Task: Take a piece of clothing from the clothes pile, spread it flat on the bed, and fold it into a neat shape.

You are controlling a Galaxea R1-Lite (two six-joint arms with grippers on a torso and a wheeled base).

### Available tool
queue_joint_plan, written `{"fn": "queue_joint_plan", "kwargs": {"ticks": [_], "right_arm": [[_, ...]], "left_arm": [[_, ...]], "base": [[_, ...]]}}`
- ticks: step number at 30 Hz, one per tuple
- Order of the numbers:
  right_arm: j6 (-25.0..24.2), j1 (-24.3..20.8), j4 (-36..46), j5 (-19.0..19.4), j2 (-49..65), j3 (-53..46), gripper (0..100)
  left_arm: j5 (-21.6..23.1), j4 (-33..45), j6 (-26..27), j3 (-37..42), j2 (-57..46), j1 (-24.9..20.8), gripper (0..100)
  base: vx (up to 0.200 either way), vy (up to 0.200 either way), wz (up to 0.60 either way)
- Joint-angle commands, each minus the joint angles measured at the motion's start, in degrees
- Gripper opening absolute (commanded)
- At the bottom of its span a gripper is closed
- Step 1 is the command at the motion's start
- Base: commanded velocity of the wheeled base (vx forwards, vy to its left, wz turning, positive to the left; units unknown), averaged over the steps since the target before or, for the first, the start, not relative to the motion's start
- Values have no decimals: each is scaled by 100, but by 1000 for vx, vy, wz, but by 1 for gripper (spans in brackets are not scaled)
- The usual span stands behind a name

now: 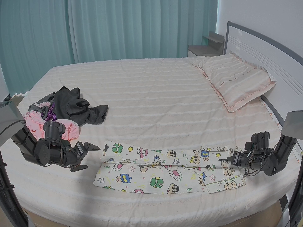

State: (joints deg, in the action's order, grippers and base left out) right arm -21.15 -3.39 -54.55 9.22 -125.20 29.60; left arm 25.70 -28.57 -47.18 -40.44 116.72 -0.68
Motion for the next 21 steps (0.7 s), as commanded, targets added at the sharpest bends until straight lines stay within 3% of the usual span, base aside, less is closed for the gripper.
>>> {"fn": "queue_joint_plan", "kwargs": {"ticks": [1, 8, 13, 19, 21], "right_arm": [[-3, 75, -29, 1, -49, 28, 0], [-12, 462, -55, 54, 48, 213, 0], [-21, 444, -73, 344, 83, 2, 0], [14, 374, -82, 353, 83, -139, 0], [6, 321, -82, 344, 101, -156, 0]], "left_arm": [[-3, 1, -2, 1, 17, -28, 100], [-74, 1, 16, 1, 114, -222, 100], [-91, 1, 24, -8, 140, -292, 100], [-162, 1, 16, -158, 237, -415, 100], [-408, 19, 7, -386, 448, -644, 100]], "base": [[0, 0, 0], [0, 0, 0], [0, 0, 0], [0, 0, 0], [0, 0, 0]]}}
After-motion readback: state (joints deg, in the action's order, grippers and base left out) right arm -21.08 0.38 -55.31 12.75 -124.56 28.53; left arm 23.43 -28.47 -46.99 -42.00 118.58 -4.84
